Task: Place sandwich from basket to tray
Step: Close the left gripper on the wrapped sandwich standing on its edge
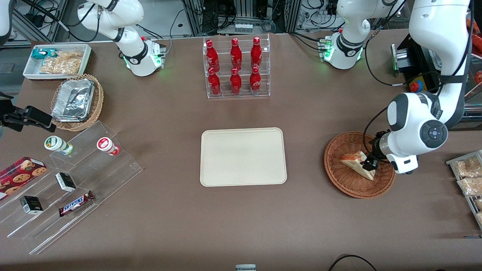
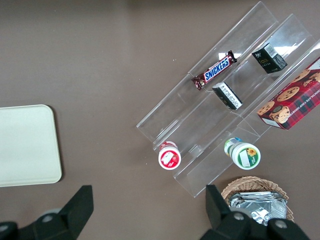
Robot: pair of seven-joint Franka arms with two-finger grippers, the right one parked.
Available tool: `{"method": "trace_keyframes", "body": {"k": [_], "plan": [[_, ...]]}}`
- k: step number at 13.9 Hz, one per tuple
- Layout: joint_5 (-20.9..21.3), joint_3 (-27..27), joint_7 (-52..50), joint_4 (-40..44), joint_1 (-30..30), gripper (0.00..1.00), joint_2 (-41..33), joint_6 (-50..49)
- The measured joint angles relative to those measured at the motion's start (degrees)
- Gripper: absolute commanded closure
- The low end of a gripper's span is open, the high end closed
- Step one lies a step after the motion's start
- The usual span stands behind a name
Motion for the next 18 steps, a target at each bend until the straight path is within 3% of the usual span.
{"method": "trace_keyframes", "body": {"k": [10, 11, 12, 13, 18], "plan": [[-0.07, -0.21, -0.52, 0.16, -0.14, 0.00, 4.00, 5.99], [-0.07, -0.23, -0.52, 0.16, -0.16, 0.12, 4.71, 6.55], [-0.08, -0.25, -0.53, 0.17, -0.17, 0.53, 5.28, 6.79], [-0.09, -0.29, -0.60, 0.18, -0.17, 0.86, 5.60, 6.98], [-0.02, -1.37, -0.32, 0.88, -0.27, 0.89, 5.49, 7.12]]}}
